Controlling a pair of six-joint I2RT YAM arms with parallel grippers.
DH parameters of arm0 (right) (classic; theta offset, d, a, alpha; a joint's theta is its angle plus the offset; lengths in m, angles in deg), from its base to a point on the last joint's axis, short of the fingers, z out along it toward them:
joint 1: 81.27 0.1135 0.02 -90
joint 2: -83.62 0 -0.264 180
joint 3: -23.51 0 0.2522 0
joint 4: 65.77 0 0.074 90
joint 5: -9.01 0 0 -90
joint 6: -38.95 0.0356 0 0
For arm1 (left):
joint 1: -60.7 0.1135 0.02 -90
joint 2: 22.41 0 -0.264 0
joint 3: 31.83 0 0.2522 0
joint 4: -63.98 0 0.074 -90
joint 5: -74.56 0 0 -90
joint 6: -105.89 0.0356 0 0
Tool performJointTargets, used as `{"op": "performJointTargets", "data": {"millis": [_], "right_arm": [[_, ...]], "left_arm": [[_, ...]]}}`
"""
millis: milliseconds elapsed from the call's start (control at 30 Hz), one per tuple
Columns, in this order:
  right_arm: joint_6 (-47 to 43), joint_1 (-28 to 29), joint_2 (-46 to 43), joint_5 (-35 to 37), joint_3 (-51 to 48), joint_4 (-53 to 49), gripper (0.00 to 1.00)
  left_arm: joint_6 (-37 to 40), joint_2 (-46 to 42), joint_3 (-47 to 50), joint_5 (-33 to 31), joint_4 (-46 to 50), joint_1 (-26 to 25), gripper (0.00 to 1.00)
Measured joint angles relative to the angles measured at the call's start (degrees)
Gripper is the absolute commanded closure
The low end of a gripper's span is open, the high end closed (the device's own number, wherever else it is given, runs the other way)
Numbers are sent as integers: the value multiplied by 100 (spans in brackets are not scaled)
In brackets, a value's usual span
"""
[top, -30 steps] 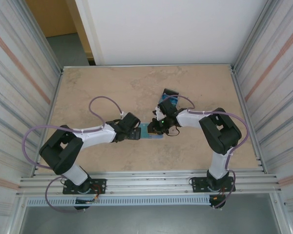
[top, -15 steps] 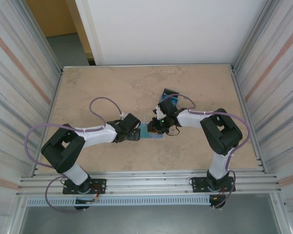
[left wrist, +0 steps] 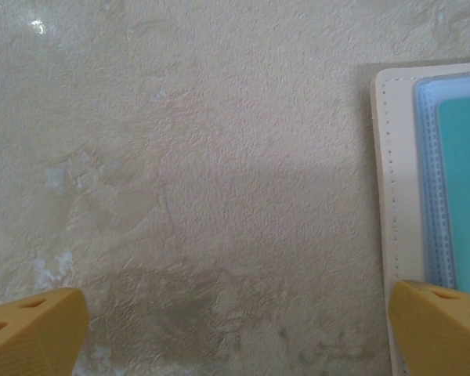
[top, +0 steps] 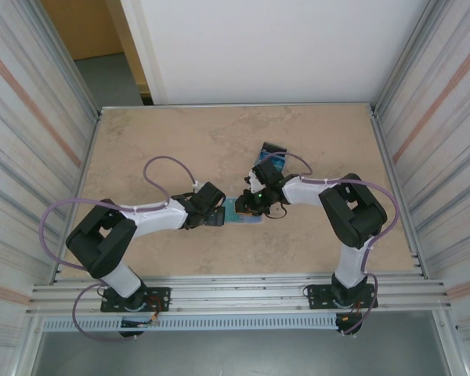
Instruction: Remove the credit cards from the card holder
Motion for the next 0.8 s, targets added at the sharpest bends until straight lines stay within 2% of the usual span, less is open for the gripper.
{"op": "performJointTargets", "data": {"millis": [533, 800], "right_arm": [[105, 26, 120, -63, 0, 221, 74], [343, -15, 125, -354, -4, 643, 76]], "left_arm": [[0, 0, 0, -2, 4, 0, 1], [-2, 0, 0, -61, 61, 0, 1]]}}
